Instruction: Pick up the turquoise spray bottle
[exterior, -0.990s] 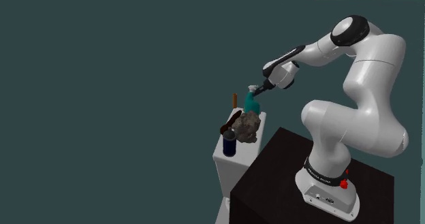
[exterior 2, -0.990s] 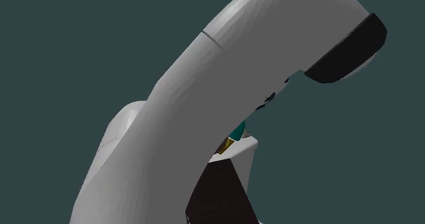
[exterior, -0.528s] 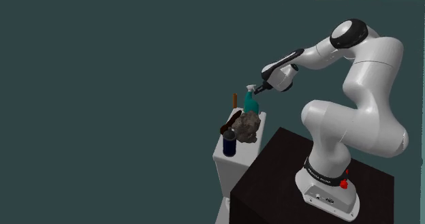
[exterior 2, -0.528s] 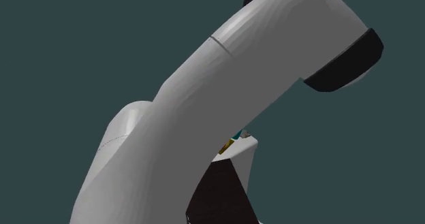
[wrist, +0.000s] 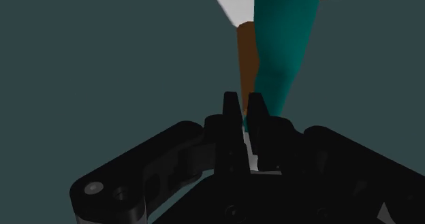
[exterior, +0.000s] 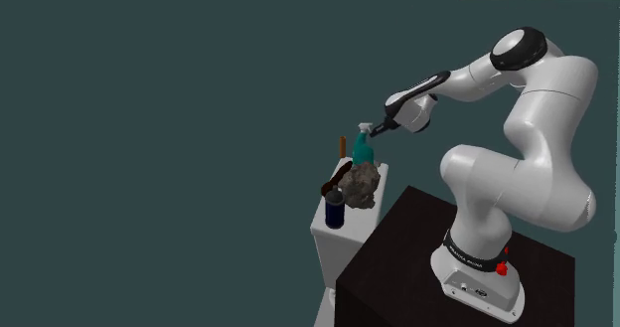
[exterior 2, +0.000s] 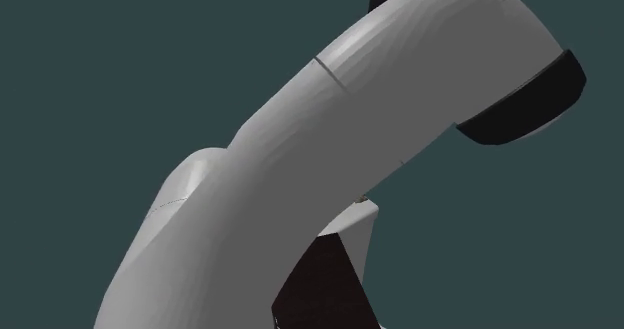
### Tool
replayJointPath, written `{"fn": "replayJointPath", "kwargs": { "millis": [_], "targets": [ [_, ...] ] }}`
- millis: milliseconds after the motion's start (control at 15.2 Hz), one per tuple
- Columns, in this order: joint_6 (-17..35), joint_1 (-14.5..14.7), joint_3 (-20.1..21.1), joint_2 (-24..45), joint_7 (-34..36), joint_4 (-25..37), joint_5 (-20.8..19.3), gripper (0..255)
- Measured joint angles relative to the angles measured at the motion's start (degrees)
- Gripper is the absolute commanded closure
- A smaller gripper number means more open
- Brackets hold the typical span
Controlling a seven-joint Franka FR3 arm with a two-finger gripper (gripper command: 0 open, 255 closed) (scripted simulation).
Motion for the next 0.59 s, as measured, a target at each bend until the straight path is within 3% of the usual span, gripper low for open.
{"fn": "replayJointPath", "kwargs": {
  "millis": [396, 594],
  "targets": [
    [-13.12, -2.95, 2.16, 2.99, 2.73, 0.14, 1.60, 255],
    [-17.14, -3.51, 2.55, 3.92, 3.51, 0.49, 2.27, 255]
  ]
}}
